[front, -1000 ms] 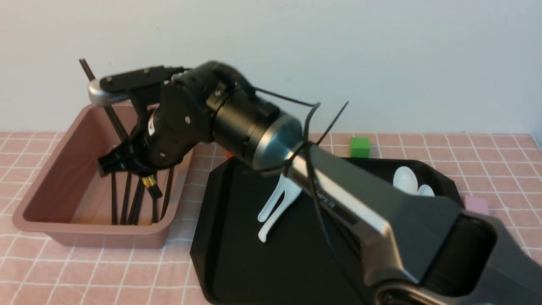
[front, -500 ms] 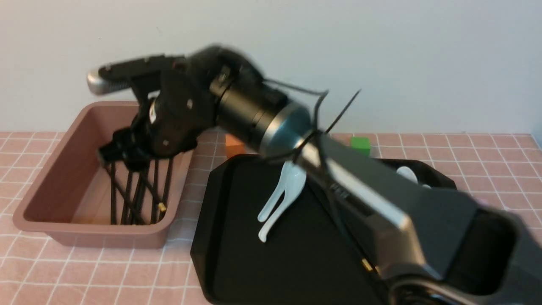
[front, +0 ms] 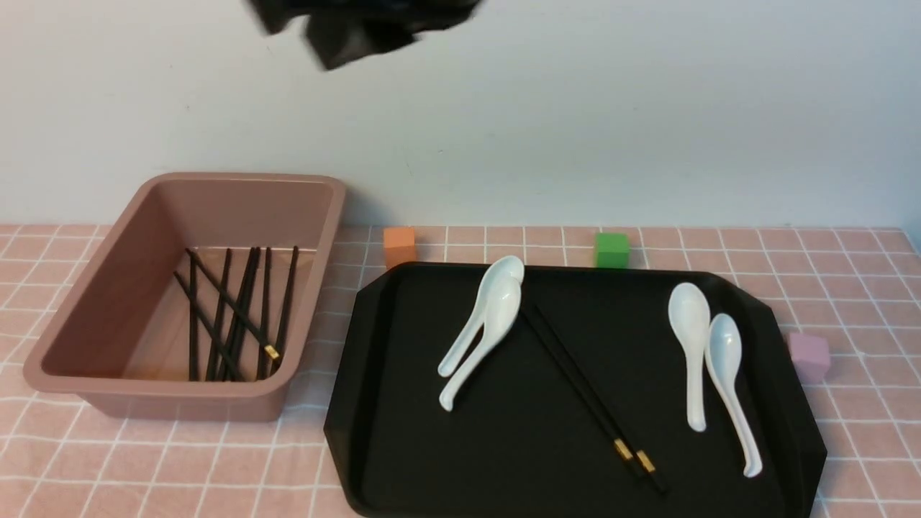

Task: On pink tablecloth take chopsticks from black tray and put them in box.

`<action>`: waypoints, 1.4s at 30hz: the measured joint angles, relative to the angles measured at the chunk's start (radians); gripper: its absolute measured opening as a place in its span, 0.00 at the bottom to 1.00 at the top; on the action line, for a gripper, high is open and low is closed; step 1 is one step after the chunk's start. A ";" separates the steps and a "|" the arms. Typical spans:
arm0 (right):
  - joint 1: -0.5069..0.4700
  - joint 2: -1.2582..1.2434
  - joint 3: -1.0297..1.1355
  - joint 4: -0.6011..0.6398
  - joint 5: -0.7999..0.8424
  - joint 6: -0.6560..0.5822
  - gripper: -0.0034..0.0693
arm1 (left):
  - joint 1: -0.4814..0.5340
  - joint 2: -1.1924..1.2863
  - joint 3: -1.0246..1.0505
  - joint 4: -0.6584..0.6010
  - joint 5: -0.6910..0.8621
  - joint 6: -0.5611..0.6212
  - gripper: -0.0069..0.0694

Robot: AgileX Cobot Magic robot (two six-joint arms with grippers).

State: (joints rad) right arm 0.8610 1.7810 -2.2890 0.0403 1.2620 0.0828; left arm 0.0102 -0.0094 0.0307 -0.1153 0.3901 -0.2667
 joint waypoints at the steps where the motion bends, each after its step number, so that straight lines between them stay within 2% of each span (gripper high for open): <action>1: 0.000 -0.053 0.072 -0.013 0.001 0.000 0.08 | 0.000 0.000 0.000 0.000 0.000 0.000 0.39; 3: 0.000 -0.168 0.238 -0.040 0.005 0.003 0.03 | 0.000 0.000 0.000 0.000 0.000 0.000 0.39; 11: 0.000 -0.451 0.684 -0.110 0.006 0.012 0.03 | 0.000 0.000 0.000 0.000 0.000 0.000 0.40; 22: -0.009 -0.583 0.799 -0.146 0.001 0.012 0.03 | 0.000 0.000 0.000 0.000 0.000 0.000 0.40; 26: -0.066 -0.656 0.901 -0.146 -0.012 0.012 0.03 | 0.000 0.000 0.000 0.000 0.000 0.000 0.40; 27: -0.112 -0.705 0.980 -0.131 -0.032 0.012 0.03 | 0.000 0.000 0.000 0.000 0.000 0.000 0.40; 29: -0.167 -0.763 1.077 -0.106 -0.090 0.012 0.03 | 0.000 0.000 0.000 0.000 0.000 0.000 0.40; 31: -0.283 -0.900 1.314 -0.047 -0.276 -0.007 0.03 | 0.000 0.000 0.000 0.000 0.000 0.000 0.40; 33: -0.325 -0.967 1.405 -0.029 -0.375 -0.021 0.03 | 0.000 0.000 0.000 0.000 0.000 0.000 0.40; 34: -0.393 -1.050 1.553 -0.015 -0.495 -0.045 0.03 | 0.000 0.000 0.000 0.000 0.000 0.000 0.40; 38: -0.546 -1.297 1.900 -0.003 -0.808 -0.067 0.03 | 0.000 0.000 0.000 0.000 0.000 0.000 0.40; 42: -0.648 -1.491 2.149 0.002 -0.994 -0.070 0.03 | 0.000 0.000 0.000 0.000 0.000 0.000 0.40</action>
State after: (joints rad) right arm 0.2133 0.2901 -0.1401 0.0422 0.2685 0.0127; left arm 0.0102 -0.0094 0.0307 -0.1153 0.3901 -0.2667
